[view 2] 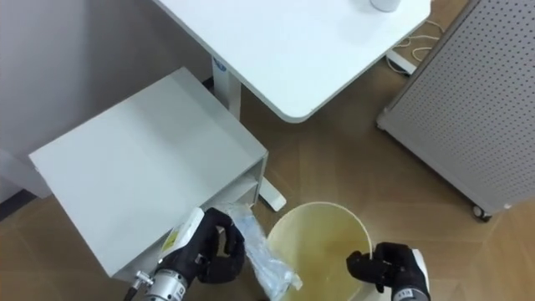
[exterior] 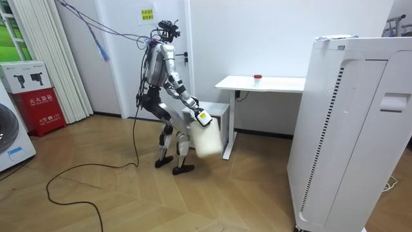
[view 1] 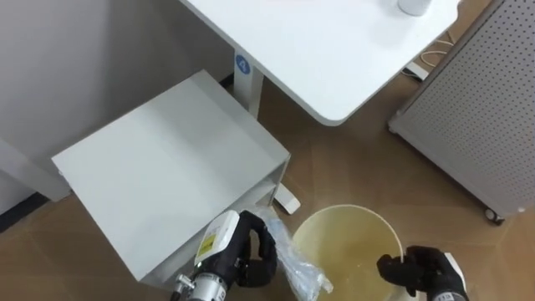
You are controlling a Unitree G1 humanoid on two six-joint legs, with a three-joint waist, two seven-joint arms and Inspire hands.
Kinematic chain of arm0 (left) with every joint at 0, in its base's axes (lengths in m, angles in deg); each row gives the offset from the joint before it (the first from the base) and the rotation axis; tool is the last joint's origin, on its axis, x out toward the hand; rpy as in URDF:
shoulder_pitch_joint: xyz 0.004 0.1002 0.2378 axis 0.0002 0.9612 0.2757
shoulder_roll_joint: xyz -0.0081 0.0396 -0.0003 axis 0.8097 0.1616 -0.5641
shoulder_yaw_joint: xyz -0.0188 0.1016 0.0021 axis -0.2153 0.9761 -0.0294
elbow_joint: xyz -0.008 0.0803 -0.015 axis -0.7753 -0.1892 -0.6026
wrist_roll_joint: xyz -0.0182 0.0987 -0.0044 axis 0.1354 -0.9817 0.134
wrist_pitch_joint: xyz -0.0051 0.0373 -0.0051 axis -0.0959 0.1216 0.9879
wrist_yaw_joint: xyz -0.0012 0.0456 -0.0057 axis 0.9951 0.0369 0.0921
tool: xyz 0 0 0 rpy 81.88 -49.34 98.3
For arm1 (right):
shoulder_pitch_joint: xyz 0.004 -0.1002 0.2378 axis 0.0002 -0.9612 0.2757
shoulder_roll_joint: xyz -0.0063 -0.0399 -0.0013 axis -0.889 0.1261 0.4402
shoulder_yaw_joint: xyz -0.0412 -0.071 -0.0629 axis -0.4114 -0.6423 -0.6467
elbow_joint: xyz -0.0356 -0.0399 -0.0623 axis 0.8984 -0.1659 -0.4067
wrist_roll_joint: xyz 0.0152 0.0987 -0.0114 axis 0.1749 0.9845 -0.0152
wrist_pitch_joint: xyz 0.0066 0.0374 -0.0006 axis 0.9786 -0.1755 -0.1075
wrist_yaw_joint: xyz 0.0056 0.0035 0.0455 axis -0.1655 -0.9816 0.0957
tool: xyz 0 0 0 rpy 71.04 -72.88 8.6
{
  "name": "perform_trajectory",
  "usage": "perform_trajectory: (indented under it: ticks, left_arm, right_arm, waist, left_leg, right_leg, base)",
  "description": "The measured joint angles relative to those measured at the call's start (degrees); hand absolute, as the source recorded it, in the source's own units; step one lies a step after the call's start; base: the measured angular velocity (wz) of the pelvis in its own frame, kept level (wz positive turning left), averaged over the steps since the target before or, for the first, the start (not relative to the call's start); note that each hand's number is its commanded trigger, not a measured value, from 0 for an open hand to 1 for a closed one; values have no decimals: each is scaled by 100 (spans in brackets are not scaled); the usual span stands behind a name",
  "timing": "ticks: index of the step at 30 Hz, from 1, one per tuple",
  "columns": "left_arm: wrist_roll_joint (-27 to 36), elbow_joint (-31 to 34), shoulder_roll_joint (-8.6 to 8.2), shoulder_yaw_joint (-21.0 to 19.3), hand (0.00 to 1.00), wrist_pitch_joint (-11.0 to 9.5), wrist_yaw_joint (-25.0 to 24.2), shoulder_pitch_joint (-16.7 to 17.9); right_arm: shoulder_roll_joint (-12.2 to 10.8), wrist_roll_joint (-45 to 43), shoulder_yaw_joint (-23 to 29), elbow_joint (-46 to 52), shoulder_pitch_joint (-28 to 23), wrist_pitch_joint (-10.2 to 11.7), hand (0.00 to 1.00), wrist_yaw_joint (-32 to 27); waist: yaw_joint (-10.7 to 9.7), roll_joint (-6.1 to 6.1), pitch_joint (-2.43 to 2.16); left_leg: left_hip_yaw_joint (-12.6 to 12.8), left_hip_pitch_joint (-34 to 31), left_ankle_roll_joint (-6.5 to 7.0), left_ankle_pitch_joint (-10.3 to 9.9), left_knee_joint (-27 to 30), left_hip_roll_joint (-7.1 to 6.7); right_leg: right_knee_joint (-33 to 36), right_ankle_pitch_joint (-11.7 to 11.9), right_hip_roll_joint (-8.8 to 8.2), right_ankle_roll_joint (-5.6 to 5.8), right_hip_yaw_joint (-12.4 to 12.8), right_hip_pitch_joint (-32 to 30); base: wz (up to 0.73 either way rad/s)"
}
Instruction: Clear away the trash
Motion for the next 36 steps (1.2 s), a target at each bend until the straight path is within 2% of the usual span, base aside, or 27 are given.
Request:
perform_trajectory:
  ticks: [5, 11, 18, 23, 24, 25, 26, 30, 36]
  left_arm:
    - [5, 30, 4, 2, 100, 0, -92, 9]
    - [27, 173, -7, 2, 100, 0, -133, 12]
    - [37, 267, -33, 19, 100, 6, -229, 17]
    - [35, 396, -66, 127, 100, 12, -296, 23]
    - [30, 437, -69, 131, 66, 16, -363, 23]
    - [28, 478, -88, 137, 19, 39, -401, 33]
    - [28, 513, -94, 137, 0, 44, -430, 42]
    - [27, 723, -199, 167, 0, 53, -557, 51]
    - [31, 867, -274, 205, 0, 54, -770, 126]
  right_arm:
    - [-3, -16, 2, 27, 26, 21, 100, 26]
    - [-174, 4, -2, 27, 26, 32, 100, 20]
    - [-359, 56, -2, 13, 9, 32, 100, -13]
    - [-428, 64, -2, 25, 3, 32, 100, -27]
    - [-460, 65, -2, 25, 4, 32, 100, -26]
    - [-482, 74, -2, 25, 3, 32, 100, -39]
    - [-489, 88, -1, 25, 3, 32, 100, -49]
    - [-500, 196, -1, 83, 3, 40, 100, -24]
    - [-558, 179, -2, 273, -116, 41, 100, -19]
  waist:
    - [23, -8, -5]
    - [15, -28, -5]
    - [2, -153, 2]
    - [2, -169, -7]
    - [1, -169, -7]
    - [2, -171, -8]
    - [3, -171, -8]
    - [4, -180, -15]
    - [-5, -249, -62]
  left_leg:
    - [7, -8, 18, -10, 3, 1]
    - [15, -1, 18, -10, 9, 3]
    - [16, -9, 18, -10, 18, 6]
    - [2, -36, 31, -17, 19, 9]
    - [-5, -52, 31, -17, 23, 10]
    - [-3, -52, 32, -17, 27, 9]
    - [-1, -51, 32, -17, 27, 9]
    - [14, -46, 35, -16, 35, 7]
    - [40, -6, 36, -16, 36, 16]
  right_leg:
    - [1, -7, -9, 17, -3, 0]
    - [25, -9, -15, 18, 6, 0]
    - [25, -7, -11, 21, 13, -2]
    - [-6, -2, -12, 31, -7, -5]
    - [-4, -2, -15, 32, -19, -13]
    - [1, -6, -20, 38, -21, -15]
    - [2, -7, -22, 40, -21, -15]
    - [8, -5, -27, 44, -16, -14]
    - [20, -1, -21, 39, 3, 2]
  base:
    - [0]
    - [0]
    - [0]
    - [0]
    - [4]
    - [4]
    - [0]
    - [0]
    - [0]
